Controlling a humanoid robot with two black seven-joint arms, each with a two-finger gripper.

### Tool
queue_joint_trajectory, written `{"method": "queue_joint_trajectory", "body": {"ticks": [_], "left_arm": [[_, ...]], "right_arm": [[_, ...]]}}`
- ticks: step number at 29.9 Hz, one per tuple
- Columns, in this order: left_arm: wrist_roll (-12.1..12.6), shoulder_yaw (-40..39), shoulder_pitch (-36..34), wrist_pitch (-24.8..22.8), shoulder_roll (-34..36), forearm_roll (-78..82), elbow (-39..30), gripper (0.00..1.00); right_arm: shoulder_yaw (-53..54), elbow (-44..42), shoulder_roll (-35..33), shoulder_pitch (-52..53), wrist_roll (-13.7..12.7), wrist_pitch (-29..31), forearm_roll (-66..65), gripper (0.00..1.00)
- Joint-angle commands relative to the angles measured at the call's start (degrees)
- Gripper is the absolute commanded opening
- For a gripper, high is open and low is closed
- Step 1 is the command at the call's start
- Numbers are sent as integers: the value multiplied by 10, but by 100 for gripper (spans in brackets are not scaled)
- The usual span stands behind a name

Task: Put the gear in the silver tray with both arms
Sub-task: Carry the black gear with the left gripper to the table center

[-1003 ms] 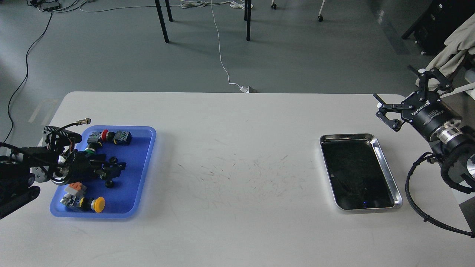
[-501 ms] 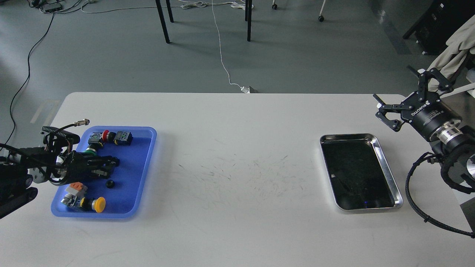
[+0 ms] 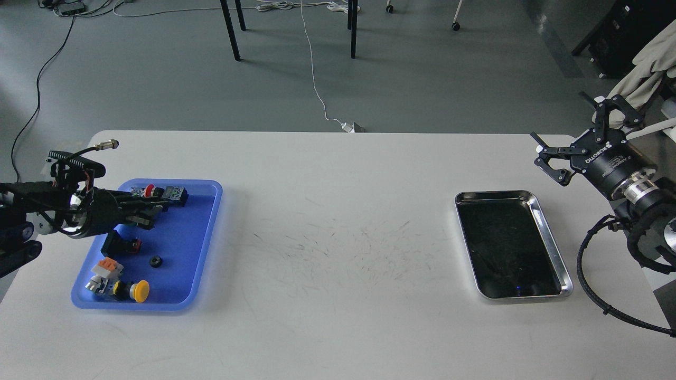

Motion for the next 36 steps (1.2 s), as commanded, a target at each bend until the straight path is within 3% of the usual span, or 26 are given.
{"method": "queue_joint_trajectory", "body": {"ticks": [1, 8, 13, 17, 20, 26, 36], "left_arm": [[17, -2, -59, -30, 50, -1, -104, 13], [91, -19, -116, -75, 60, -2, -274, 13], [148, -19, -114, -73, -65, 4, -285, 13], [176, -16, -109, -73, -191, 6, -236, 13], [185, -11, -108, -73, -286, 10, -178, 13], [180, -10, -86, -71, -438, 45, -53, 13], [174, -10, -29, -64, -526, 81, 38, 13]], "right_arm": [[1, 0, -5, 0, 0, 1, 0, 99], [2, -1, -25, -1, 0, 1, 0, 99], [2, -1, -37, -1, 0, 0, 0, 99], [1, -2, -51, -1, 0, -1, 0, 99], [1, -4, -56, -2, 0, 0, 0, 99], [0, -4, -56, -3, -1, -1, 0, 99], [-1, -5, -56, -5, -1, -1, 0, 99]]}}
